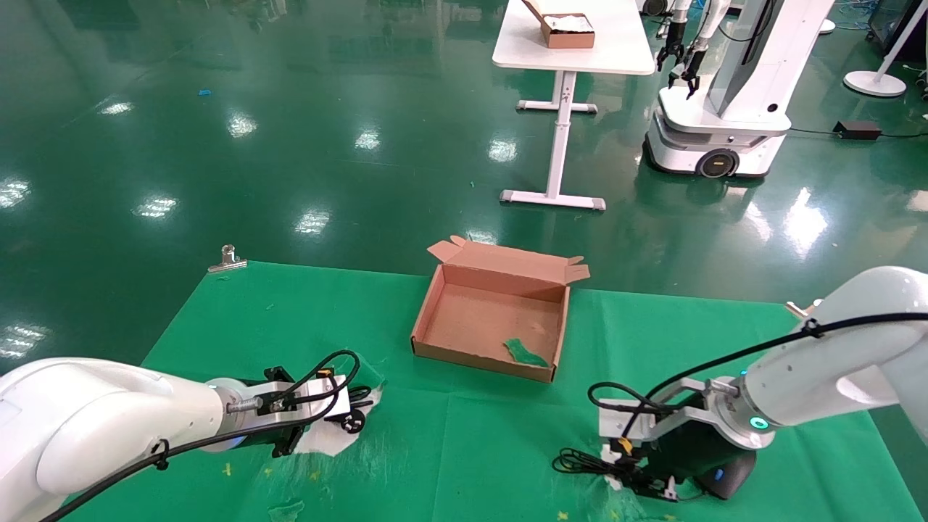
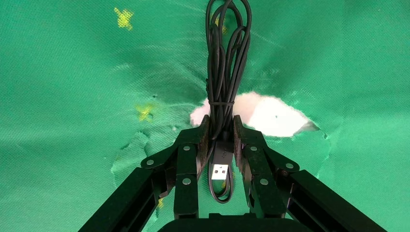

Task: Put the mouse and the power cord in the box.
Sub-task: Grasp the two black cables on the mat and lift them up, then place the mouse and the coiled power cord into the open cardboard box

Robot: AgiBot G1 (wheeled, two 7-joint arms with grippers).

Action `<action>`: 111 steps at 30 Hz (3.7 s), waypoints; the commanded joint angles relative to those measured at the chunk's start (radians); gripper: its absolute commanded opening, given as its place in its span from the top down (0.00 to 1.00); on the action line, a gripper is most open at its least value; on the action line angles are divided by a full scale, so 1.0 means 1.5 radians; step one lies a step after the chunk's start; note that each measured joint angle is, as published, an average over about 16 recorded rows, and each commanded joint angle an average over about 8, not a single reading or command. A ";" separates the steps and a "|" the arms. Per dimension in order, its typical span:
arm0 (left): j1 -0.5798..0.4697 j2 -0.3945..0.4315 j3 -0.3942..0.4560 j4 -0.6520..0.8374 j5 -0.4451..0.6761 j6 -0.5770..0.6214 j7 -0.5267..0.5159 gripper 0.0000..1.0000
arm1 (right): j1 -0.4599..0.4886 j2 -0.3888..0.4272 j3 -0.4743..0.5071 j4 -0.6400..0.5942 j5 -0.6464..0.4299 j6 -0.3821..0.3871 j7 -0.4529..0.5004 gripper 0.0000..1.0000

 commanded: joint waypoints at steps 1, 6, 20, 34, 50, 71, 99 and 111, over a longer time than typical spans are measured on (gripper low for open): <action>0.000 0.000 0.000 0.000 0.000 0.000 0.000 1.00 | 0.000 0.000 0.000 0.000 0.000 0.000 0.000 1.00; -0.001 -0.001 -0.001 -0.001 -0.001 0.000 0.000 1.00 | 0.000 0.000 0.000 0.000 0.000 0.000 0.000 1.00; -0.067 -0.052 -0.057 -0.103 -0.148 0.065 0.027 1.00 | 0.057 0.041 0.007 0.047 -0.002 -0.014 -0.013 1.00; -0.088 0.115 -0.041 -0.112 -0.115 -0.057 0.025 1.00 | 0.127 0.109 0.006 0.140 -0.047 0.003 0.068 1.00; -0.093 0.185 0.230 0.048 0.120 -0.372 -0.134 0.56 | 0.105 0.206 0.016 0.421 -0.061 -0.052 0.229 1.00; -0.169 0.176 0.388 0.102 0.156 -0.371 -0.386 0.00 | 0.140 0.159 0.017 0.501 -0.067 -0.056 0.257 1.00; -0.221 0.030 0.322 0.080 0.128 -0.286 -0.504 0.00 | 0.169 -0.095 0.006 0.149 0.017 0.121 -0.028 1.00; -0.219 0.029 0.321 0.075 0.133 -0.283 -0.509 0.00 | 0.119 -0.110 -0.080 0.132 0.135 0.285 -0.068 1.00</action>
